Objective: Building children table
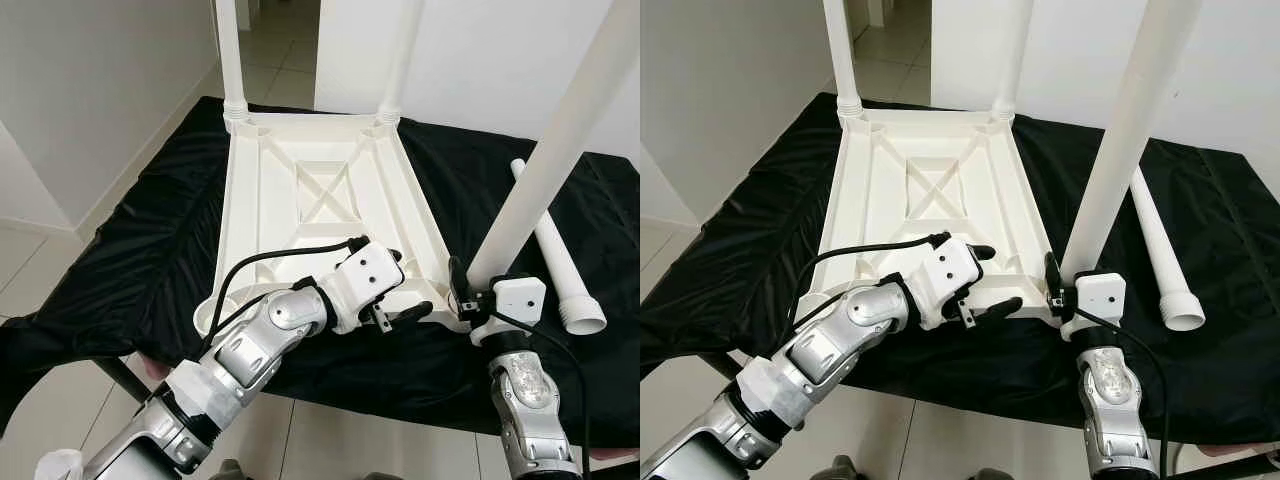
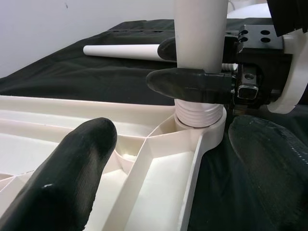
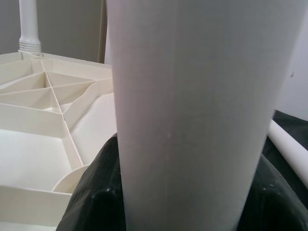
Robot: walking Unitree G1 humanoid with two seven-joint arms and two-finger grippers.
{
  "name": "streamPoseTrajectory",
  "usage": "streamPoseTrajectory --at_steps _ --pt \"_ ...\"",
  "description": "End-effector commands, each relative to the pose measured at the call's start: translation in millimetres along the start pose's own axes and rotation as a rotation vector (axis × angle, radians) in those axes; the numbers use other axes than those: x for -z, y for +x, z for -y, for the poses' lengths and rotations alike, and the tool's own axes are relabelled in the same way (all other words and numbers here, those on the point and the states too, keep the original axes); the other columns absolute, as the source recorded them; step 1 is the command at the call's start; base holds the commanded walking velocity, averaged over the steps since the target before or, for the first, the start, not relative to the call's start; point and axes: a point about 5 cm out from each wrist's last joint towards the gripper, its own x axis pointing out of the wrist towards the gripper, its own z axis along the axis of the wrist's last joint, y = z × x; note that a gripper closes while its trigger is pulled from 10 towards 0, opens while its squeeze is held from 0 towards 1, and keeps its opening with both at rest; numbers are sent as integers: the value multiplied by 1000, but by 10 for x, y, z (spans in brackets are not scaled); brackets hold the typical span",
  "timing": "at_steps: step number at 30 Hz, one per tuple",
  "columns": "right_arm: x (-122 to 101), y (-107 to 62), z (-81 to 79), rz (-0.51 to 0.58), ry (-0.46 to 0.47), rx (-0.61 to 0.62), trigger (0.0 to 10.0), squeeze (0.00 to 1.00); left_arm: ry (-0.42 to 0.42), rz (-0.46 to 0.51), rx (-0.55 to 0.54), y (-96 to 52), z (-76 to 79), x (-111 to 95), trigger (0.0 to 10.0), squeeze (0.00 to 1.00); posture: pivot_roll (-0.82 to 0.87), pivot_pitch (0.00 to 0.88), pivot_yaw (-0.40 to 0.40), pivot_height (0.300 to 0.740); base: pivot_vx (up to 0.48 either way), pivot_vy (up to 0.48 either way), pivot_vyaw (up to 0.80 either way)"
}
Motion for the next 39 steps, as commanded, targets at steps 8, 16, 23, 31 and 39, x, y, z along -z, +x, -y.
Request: streamPoseTrajectory --at_steps 8,16,23,31,39 --pt "334 -150 -65 -164 30 -68 10000 0 17 7 212 3 135 -57 10000 0 20 12 -16 740 0 0 0" --pt "409 -178 -72 -193 165 8 10000 0 17 16 198 27 114 -85 10000 0 23 13 -19 740 0 0 0" --pt "507 -183 -130 -264 263 80 10000 0 15 26 197 44 118 -114 10000 0 19 15 -14 740 0 0 0" --pt "560 -133 -95 -338 311 113 10000 0 19 26 200 38 116 -123 10000 0 23 12 -17 740 0 0 0" --pt "548 -106 -97 -335 270 87 10000 0 22 30 199 42 117 -129 10000 0 25 4 -20 740 0 0 0"
